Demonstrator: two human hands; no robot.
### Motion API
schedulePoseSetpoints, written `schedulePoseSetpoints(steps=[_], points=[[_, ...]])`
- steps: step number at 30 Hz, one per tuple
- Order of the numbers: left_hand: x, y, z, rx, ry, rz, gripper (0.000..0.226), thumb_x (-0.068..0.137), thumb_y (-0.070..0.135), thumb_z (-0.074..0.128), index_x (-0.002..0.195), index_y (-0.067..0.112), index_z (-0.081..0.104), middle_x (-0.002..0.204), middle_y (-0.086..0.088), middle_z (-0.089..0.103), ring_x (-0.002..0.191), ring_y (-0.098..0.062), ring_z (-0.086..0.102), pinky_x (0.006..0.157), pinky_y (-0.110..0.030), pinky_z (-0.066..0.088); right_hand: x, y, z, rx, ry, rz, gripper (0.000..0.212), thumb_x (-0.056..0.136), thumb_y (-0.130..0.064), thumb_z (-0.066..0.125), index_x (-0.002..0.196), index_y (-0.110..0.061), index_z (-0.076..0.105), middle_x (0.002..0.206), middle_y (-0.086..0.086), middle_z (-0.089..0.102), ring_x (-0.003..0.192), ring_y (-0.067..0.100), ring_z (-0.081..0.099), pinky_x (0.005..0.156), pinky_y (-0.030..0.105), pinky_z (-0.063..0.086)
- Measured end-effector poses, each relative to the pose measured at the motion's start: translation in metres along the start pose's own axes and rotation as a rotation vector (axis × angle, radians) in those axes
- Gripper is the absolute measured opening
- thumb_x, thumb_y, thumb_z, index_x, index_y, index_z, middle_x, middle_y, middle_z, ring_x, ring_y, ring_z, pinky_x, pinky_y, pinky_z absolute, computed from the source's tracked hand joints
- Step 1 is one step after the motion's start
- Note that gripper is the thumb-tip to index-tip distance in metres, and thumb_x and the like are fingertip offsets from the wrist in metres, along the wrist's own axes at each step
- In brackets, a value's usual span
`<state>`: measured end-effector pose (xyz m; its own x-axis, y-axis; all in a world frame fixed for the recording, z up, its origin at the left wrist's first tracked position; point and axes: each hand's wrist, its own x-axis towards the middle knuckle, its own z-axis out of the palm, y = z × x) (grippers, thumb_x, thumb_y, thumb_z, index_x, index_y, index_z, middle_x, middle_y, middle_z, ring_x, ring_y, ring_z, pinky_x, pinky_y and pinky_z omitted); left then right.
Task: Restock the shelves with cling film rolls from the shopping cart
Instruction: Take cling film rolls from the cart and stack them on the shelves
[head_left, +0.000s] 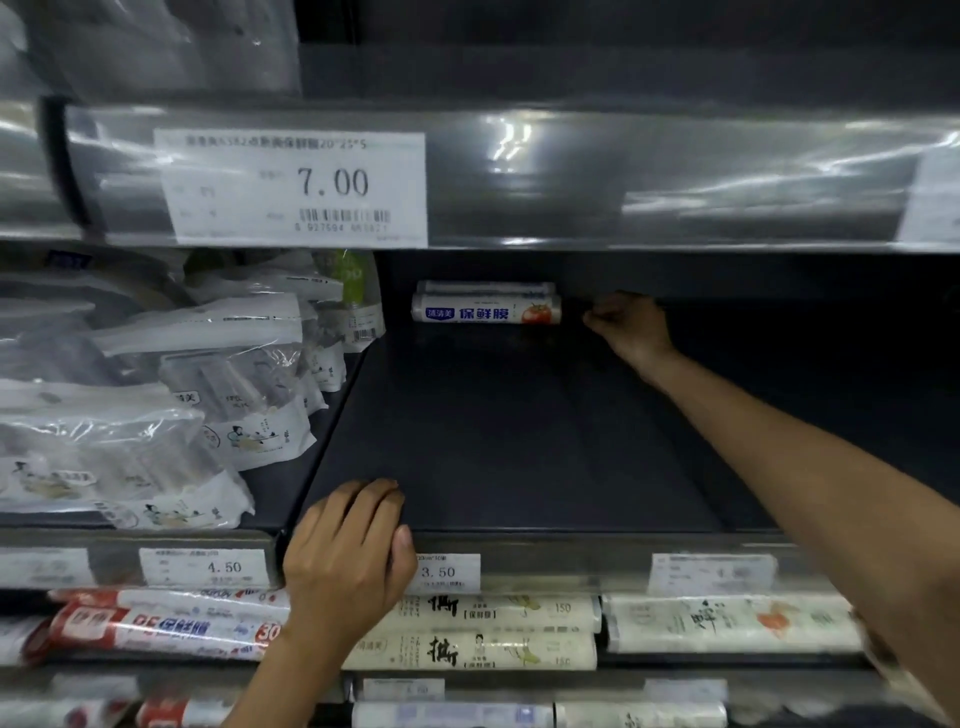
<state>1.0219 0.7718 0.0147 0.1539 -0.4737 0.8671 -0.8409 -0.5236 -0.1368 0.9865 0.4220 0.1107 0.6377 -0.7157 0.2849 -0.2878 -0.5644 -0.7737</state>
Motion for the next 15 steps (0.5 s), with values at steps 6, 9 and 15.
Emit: schedulePoseSetpoints(steps=[6,9,15], points=[[0.031,0.036,-0.054,-0.267,-0.211,-0.110,0.035,0.095,0.017,0.038,0.088,-0.002,0.066,0.096,-0.016,0.067,0.088,-0.029,0.062,0.083,-0.036,0.043,-0.175,-0.022,-0.090,-0.084,-0.017,-0.131,0.028,0.088,-0.008,0.064,0.116,-0.005,0.064,0.104,0.006,0.066,0.090,0.012,0.061,0.077,0.001,0.041],[0.051,0.083,-0.085,-0.578,-0.338,-0.147,0.036,0.096,0.018,0.035,0.093,-0.001,0.065,0.101,-0.014,0.066,0.096,-0.023,0.056,0.090,-0.030,0.039,-0.280,-0.024,-0.134,-0.120,0.015,0.000,0.029,0.089,-0.011,0.063,0.118,-0.007,0.063,0.107,-0.001,0.062,0.091,0.007,0.059,0.079,-0.002,0.037],[0.051,0.194,-0.121,-1.080,-0.756,-0.097,0.042,0.096,0.028,0.033,0.112,0.005,0.063,0.113,-0.004,0.062,0.107,-0.009,0.050,0.097,-0.006,0.028,-0.461,-0.013,-0.190,-0.147,0.173,0.365,0.032,0.091,-0.037,0.055,0.117,-0.020,0.062,0.113,-0.010,0.059,0.102,-0.004,0.052,0.087,0.008,0.040]])
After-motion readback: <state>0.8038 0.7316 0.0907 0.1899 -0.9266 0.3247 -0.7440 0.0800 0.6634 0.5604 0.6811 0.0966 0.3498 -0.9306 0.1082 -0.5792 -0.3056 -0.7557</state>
